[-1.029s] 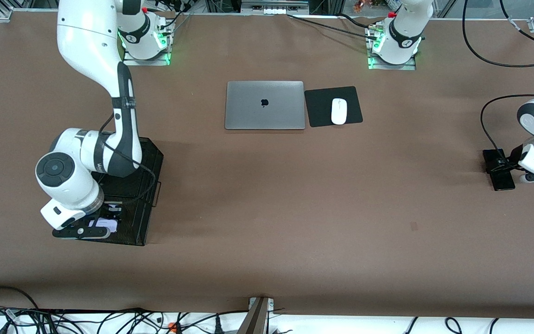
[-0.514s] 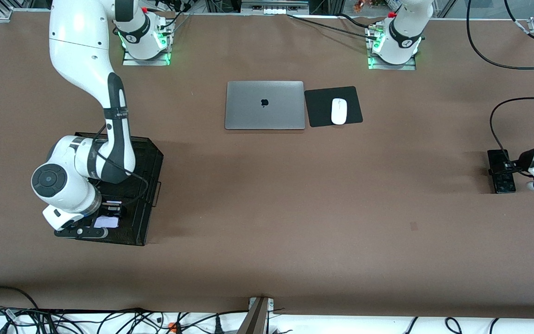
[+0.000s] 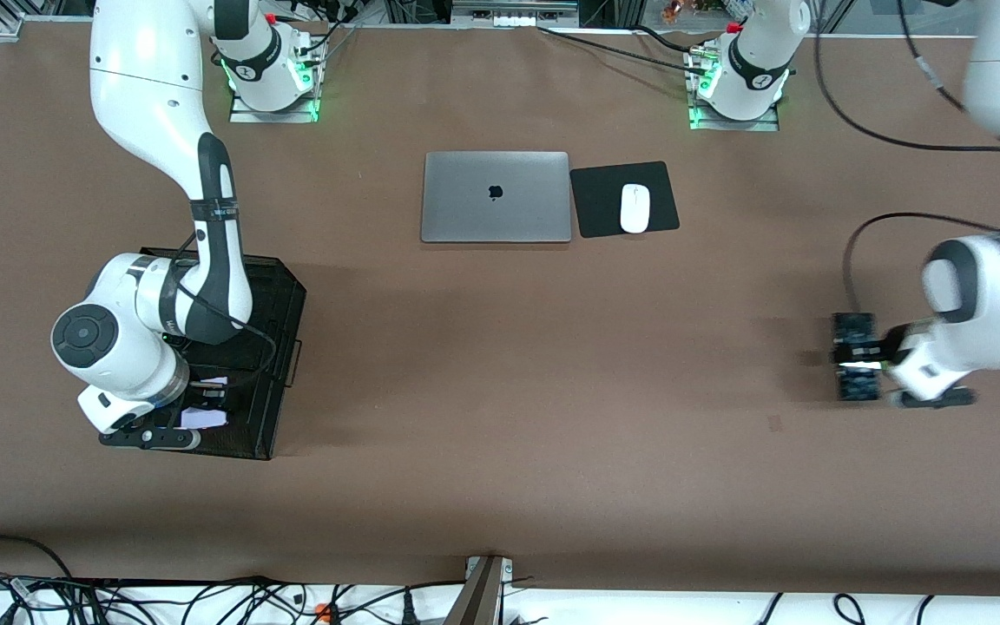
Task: Place phones with both arms
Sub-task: 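Carry the tall black phone to the middle and release it with the left gripper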
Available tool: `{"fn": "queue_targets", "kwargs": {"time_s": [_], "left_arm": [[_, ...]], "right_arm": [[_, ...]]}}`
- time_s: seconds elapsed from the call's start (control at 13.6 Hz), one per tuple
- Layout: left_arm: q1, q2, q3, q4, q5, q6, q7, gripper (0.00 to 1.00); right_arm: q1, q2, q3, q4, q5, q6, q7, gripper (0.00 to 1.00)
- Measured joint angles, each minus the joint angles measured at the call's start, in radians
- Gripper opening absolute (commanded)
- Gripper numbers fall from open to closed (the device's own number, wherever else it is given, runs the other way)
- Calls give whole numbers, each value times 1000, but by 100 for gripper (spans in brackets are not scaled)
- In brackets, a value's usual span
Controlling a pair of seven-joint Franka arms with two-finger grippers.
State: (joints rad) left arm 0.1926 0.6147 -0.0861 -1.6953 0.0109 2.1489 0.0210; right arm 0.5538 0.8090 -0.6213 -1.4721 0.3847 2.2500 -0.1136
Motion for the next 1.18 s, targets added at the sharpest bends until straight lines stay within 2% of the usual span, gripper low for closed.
{"fn": "queue_targets", "kwargs": {"time_s": [0.22,0.59,0.96,1.18], "left_arm": [[-162,26,0,27,-1,0,-211,0],[-384,72,-1,104,-35,0,-561,0],[-622,167,0,268,-102,4,-753,0],[-733,246,0,406,-102,34,-789,0]], "right_arm": [[-5,-10,-7,79,0,-97,-13,99],[-38,-53,-26,257,0,-448,-20,99],[-20,-152,-26,286,0,-638,-19,99],[8,-189,-26,267,0,-675,5,99]]}}
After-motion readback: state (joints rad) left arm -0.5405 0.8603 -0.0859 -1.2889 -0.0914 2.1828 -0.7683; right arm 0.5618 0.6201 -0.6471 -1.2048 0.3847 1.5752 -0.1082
